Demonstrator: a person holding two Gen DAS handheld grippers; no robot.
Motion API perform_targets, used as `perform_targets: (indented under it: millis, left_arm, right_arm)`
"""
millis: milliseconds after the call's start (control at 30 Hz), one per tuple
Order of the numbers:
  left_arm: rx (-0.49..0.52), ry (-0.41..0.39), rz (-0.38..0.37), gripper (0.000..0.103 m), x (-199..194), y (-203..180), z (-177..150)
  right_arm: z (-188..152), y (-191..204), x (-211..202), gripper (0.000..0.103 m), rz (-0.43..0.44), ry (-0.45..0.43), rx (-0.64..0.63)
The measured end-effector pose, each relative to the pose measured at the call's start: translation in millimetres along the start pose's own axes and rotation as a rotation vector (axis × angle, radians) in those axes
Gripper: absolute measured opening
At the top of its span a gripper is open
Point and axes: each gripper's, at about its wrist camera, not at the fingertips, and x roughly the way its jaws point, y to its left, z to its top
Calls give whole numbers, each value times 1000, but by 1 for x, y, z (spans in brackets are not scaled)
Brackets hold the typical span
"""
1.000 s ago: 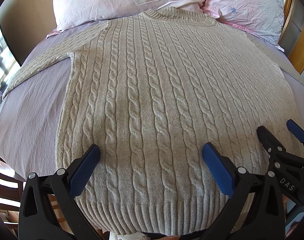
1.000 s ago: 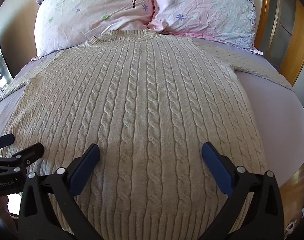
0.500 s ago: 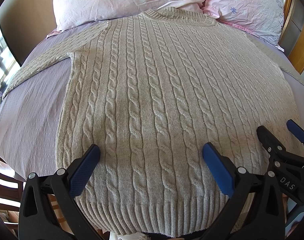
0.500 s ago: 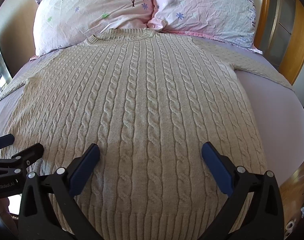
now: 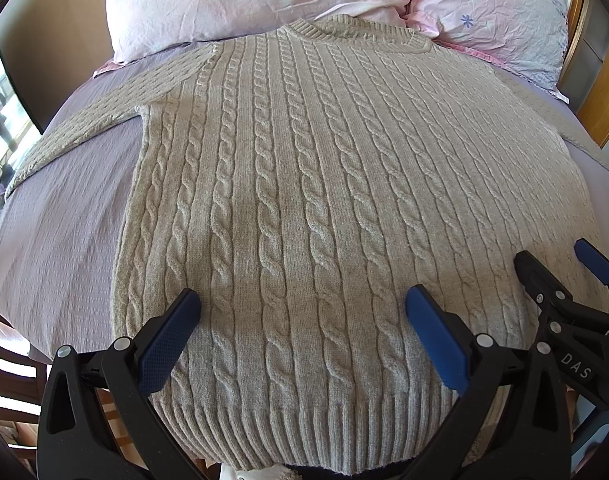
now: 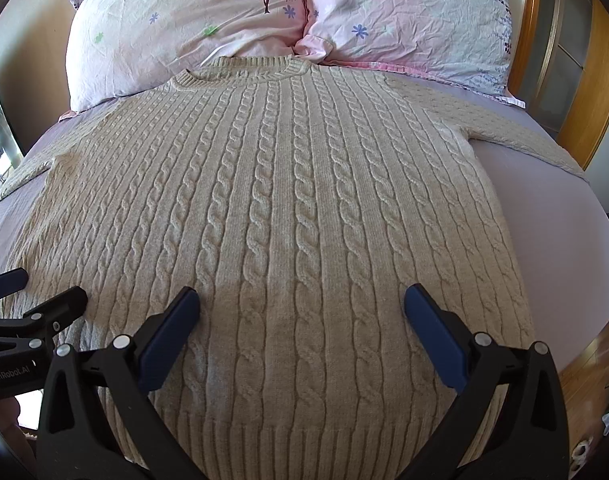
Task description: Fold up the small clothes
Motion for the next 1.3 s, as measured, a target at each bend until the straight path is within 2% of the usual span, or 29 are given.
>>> perform_targets:
  millis: [667,967,1133,1200,1233,1300]
  left_arm:
    - [-1,-3,0,102,0,0,0]
    - [0,4,-1,102,2,1,0]
    - [7,-7,-4,102,1,1,2]
    - [16,-14,-5,102,1,1,1]
    - [25,-16,-8,102,0,1,1]
    - [38,-16,-33,102,0,3,5]
  right_arm:
    - [2,1,1,101,0,15,-7]
    - [-1,1,1,101,13,-6,-24]
    - [-5,-5,-2,101,70,-44,-85]
    - [1,-10,-2,101,116,-23,-121]
    - [7,-20,-5,101,152,-29,-96]
    - [23,-61,-19,101,201,-120,35]
